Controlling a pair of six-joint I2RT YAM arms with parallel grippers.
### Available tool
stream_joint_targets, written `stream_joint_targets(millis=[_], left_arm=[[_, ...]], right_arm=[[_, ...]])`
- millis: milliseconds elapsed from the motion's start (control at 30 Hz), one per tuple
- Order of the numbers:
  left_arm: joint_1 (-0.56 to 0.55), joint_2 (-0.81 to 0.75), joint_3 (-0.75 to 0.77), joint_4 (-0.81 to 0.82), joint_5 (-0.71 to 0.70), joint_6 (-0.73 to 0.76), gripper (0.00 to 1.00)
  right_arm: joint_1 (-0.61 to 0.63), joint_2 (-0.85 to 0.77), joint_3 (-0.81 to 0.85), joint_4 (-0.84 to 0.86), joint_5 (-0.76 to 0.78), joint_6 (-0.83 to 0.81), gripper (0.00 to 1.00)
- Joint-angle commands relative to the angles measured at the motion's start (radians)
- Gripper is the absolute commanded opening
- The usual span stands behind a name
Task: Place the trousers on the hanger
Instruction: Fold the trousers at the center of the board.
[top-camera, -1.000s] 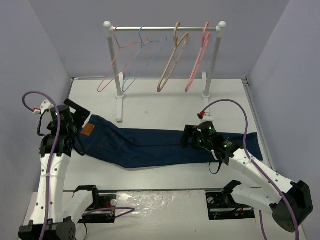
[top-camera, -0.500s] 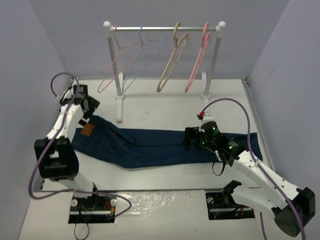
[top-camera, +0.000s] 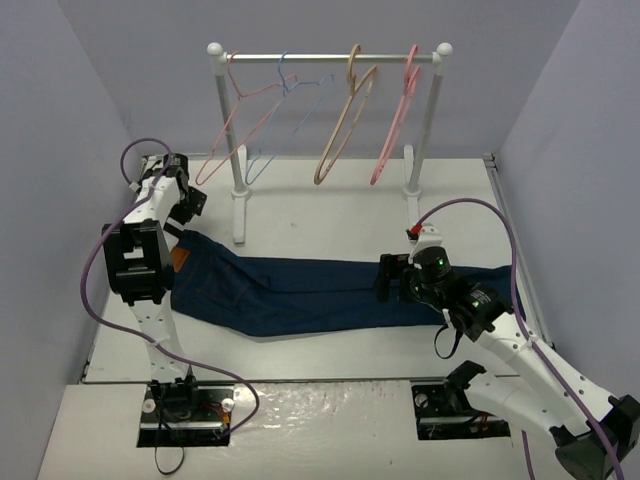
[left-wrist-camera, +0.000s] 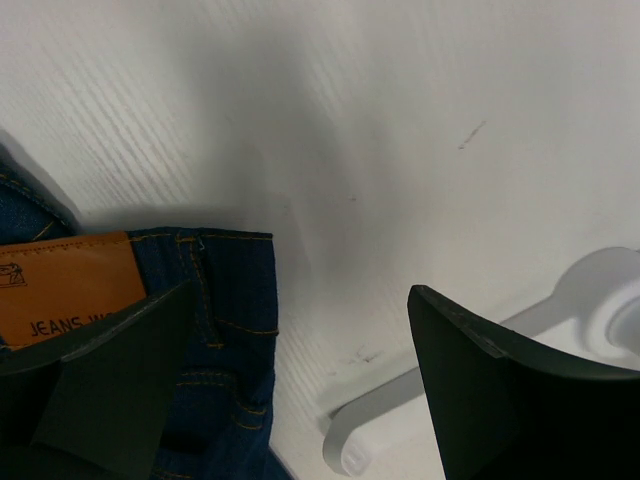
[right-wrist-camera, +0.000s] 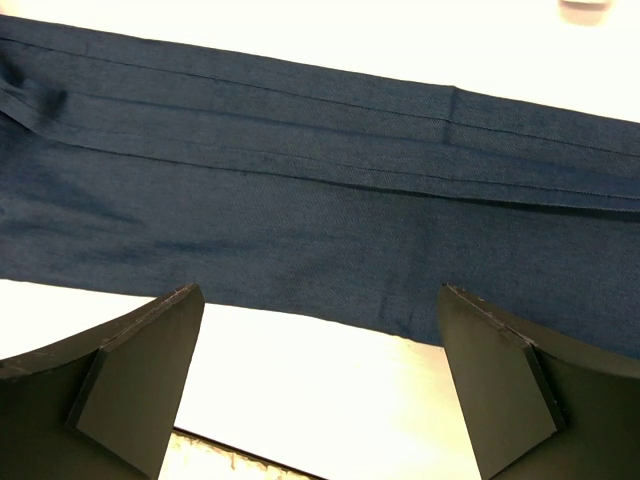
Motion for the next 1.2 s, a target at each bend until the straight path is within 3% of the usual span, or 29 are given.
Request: stream_joint_targets(millis=[0,300,800,967,1167], left_arm=[[0.003,-0.018,0.091,-0.128,-0.044,-0.024,0.84],[0.000,0.069,0.162,-0.210,-0.064,-0.030,0.81],[-0.007,0.076,0.153,-0.295,-0.099,-0.044,0.58],[-0.011,0.087,0.152,-0.302,-0.097,-0.044,0.42],[-0.012,0.043,0.148,-0.319,-0.111,-0.018,0.02]], right_arm=[[0.000,0.012,0.032,0.018,0.047,0.007,1.00],[0.002,-0.013,0.025,0.016,0.047,0.002,1.00],[0.002,-0.034,0.014,0.022,0.051,0.001,1.00],[0.002,-0.040,0.013,0.025,0.055,0.002,1.00],[0.002,-0.046,0.010,0.031,0.042,0.000,1.00]])
